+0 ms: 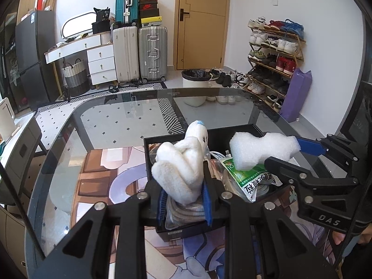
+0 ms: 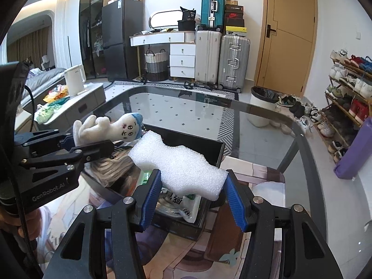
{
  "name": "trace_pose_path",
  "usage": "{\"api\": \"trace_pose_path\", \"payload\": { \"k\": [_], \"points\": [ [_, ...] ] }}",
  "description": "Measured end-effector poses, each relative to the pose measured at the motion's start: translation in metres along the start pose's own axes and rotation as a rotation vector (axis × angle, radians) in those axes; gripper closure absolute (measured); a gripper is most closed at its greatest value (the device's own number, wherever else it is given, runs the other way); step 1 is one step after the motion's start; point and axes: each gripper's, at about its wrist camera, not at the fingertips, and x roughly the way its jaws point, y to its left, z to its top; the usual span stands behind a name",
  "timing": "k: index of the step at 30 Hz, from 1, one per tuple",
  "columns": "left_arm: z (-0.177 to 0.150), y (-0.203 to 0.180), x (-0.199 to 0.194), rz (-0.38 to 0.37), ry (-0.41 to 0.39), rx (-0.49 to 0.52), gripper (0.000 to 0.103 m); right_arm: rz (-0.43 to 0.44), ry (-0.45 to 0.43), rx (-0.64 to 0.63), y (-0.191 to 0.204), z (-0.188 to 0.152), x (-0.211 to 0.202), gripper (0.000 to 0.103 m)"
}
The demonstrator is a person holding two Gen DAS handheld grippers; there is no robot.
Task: Organize soft objects
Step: 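Lower the plush toy and foam block into the box and open both tools, then withdraw both open tools back from the black box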
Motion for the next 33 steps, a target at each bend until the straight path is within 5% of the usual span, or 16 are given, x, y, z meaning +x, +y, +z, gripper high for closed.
{"api": "trace_pose_path", "payload": {
  "k": [10,12,14,15,22,25,28,33],
  "points": [
    [0.003,0.005,0.007,-0.022,0.001,-0.016,0.077,0.004,-0.006,0.024,0.004,0.010,0.019,0.047],
    [0.003,0.007,0.005,-0.026,0.003,-0.016,0.072,0.007,-0.007,0.017,0.005,0.011,0.018,0.042],
    [0.003,0.007,0.002,-0.034,0.002,-0.016,0.060,0.002,-0.012,0.014,0.004,0.010,0.015,0.020],
    [0.002,0.008,-0.001,-0.035,-0.003,-0.019,0.059,-0.003,-0.019,0.019,0.003,0.009,0.013,0.017],
    [-0.002,0.008,-0.013,-0.025,-0.015,0.003,0.046,0.010,-0.024,0.044,-0.004,-0.003,0.000,0.010],
    [-0.007,0.008,-0.019,-0.010,-0.026,0.006,0.020,0.023,-0.046,0.052,-0.003,-0.010,-0.009,0.001],
    [-0.012,0.009,-0.028,-0.006,-0.052,0.007,0.005,0.048,-0.065,0.058,-0.003,-0.019,-0.017,0.001],
    [-0.024,0.008,-0.038,0.028,-0.077,0.025,0.000,0.083,-0.108,0.075,0.002,-0.031,-0.028,0.001]
  ]
}}
